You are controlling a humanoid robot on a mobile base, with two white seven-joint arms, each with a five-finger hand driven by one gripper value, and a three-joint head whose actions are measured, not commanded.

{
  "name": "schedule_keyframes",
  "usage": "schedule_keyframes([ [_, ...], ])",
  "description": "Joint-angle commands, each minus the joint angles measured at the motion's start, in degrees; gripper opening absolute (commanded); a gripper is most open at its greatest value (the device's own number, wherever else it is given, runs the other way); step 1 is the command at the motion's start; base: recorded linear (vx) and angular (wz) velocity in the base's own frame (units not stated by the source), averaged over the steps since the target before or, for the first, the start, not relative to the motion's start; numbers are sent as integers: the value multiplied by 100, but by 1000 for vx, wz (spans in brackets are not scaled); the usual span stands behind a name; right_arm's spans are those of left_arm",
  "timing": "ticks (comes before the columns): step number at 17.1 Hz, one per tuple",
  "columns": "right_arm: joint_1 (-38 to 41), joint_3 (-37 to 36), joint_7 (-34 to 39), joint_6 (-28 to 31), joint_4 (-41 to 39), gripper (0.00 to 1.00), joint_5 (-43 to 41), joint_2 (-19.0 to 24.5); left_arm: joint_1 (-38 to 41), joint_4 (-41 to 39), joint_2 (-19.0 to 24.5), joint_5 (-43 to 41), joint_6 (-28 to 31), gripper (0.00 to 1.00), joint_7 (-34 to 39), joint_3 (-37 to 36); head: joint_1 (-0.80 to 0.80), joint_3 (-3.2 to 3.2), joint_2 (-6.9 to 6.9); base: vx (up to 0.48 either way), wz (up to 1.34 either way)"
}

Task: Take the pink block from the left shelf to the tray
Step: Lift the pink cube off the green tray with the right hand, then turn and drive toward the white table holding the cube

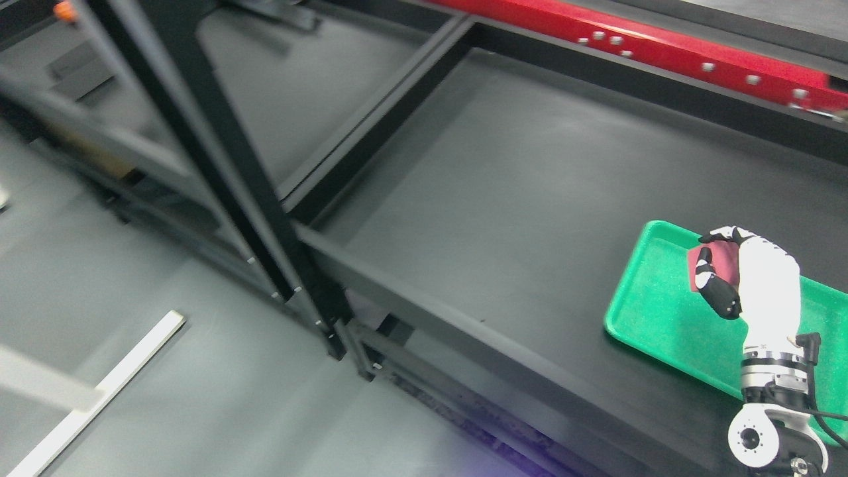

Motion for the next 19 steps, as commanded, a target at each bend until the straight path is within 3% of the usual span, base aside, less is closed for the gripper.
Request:
schedule_keyframes([
  [1,4,-33,3,-11,-44,1,-1,-100,-131,-100,100,-9,-3,100,-2,0,0,0,0,-140,651],
  [19,13,-42,12,-47,-44,1,-80,-100,-131,-100,100,-9,-3,100,-2,0,0,0,0,-134,797],
])
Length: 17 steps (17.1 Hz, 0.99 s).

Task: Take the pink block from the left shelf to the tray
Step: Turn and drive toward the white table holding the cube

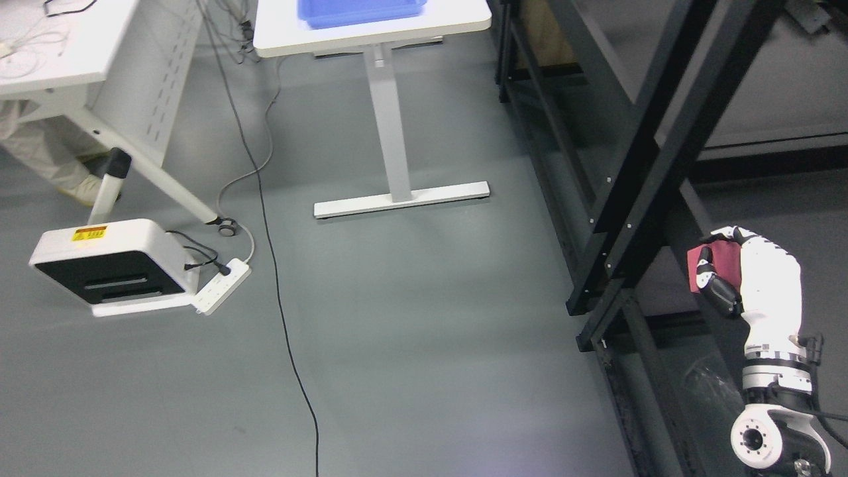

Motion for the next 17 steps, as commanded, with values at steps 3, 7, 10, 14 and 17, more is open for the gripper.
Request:
schedule_keyframes([
  [3,2,-9,-7,3,-10,1,-19,-100,-132,-100,100,-9,-3,100,-2,0,0,0,0,-48,539],
  [7,-6,-1,1,-6,-1,1,-19,-100,-132,-100,100,-9,-3,100,-2,0,0,0,0,-7,368],
  [10,-6,-1,1,-6,-1,1,-36,-100,-132,-100,100,-9,-3,100,-2,0,0,0,0,23,274],
  [14,-6,8,1,-6,-1,1,-36,-100,-132,-100,100,-9,-3,100,-2,0,0,0,0,97,342],
  [17,-6,8,1,-6,-1,2,-36,-100,-132,-100,100,-9,-3,100,-2,0,0,0,0,144,462],
])
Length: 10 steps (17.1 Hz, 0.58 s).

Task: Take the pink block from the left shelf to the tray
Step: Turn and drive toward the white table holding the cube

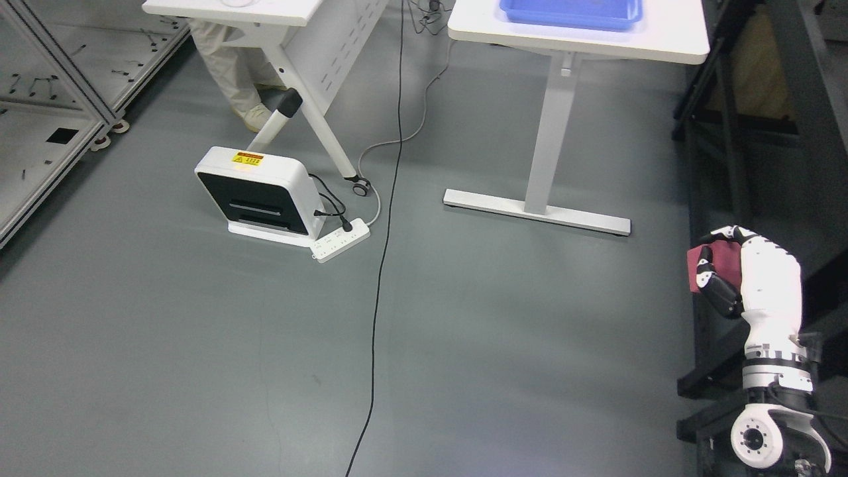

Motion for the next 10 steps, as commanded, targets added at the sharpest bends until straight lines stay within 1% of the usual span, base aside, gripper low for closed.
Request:
schedule_keyframes([
  [1,-1,8,-3,-4,1,2,-5,-100,-132,-100,100,-9,-3,100,-2,0,0,0,0,170,454],
  [3,-1,8,-3,-4,1,2,-5,-100,-132,-100,100,-9,-3,100,-2,0,0,0,0,180,369],
  [5,8,8,-3,-13,1,2,-14,-100,-132,-100,100,-9,-3,100,-2,0,0,0,0,292,379],
  [8,34,17,-3,-48,1,2,-14,-100,-132,-100,100,-9,-3,100,-2,0,0,0,0,337,142],
  [10,34,17,-3,-66,1,2,-14,-100,-132,-100,100,-9,-3,100,-2,0,0,0,0,417,28],
])
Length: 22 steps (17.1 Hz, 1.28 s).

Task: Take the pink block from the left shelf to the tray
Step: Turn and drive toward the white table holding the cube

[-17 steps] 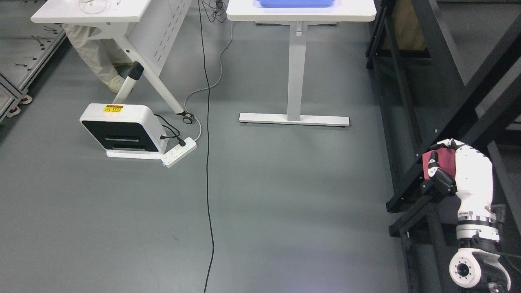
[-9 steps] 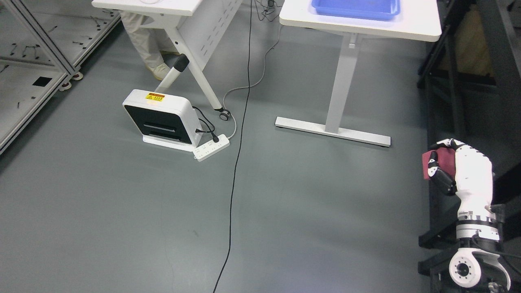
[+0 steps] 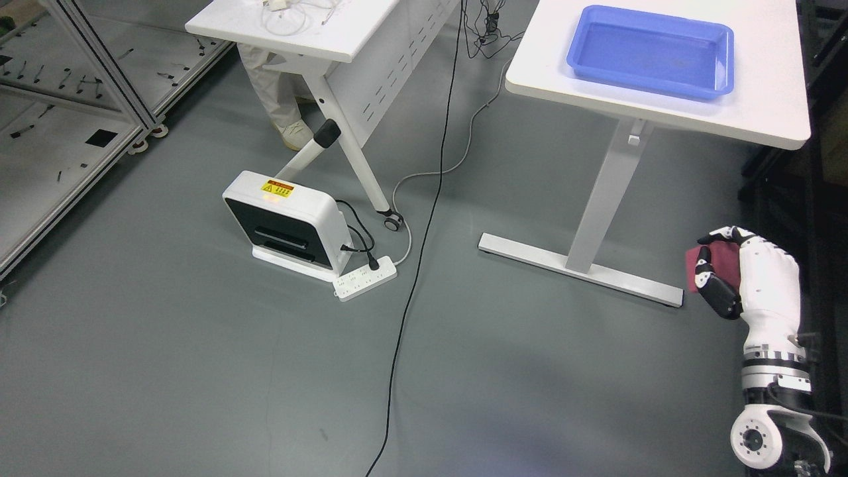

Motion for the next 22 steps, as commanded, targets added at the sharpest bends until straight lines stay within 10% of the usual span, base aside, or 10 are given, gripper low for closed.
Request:
schedule_keyframes([
  [1,18,0,-4,-34,-8,2,-2,-100,-132,-100,100,-9,-3,100,-2,0,0,0,0,429,-16],
  [22,-88,9,13,-34,1,3,-2,-100,-132,-100,100,-9,-3,100,-2,0,0,0,0,385,-43],
])
